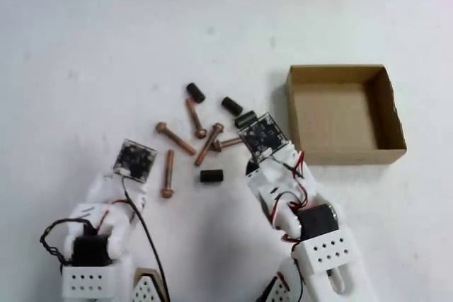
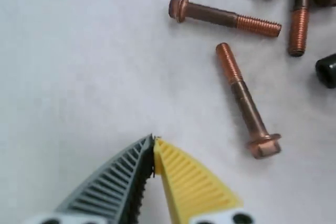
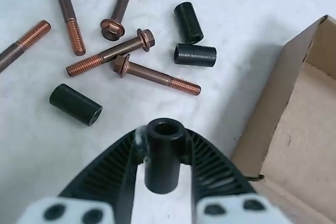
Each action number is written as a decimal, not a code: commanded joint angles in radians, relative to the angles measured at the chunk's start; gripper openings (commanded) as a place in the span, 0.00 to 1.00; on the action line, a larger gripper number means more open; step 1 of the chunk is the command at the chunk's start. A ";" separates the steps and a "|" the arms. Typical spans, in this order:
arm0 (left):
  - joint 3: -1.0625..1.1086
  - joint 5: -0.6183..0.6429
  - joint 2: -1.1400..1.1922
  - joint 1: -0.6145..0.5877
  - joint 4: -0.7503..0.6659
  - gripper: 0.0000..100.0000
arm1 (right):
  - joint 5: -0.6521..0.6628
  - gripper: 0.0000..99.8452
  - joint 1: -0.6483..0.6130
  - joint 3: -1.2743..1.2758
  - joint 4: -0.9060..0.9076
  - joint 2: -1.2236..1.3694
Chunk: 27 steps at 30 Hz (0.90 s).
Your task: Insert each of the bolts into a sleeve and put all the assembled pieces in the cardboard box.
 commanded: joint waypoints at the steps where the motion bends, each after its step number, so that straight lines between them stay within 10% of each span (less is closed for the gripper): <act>1: -0.002 -0.273 -0.012 -0.047 -0.097 0.02 | 0.009 0.02 0.010 -0.009 -0.021 -0.025; 27: -0.571 -0.270 0.094 -0.090 0.077 0.02 | 0.002 0.02 -0.035 0.061 -0.027 -0.025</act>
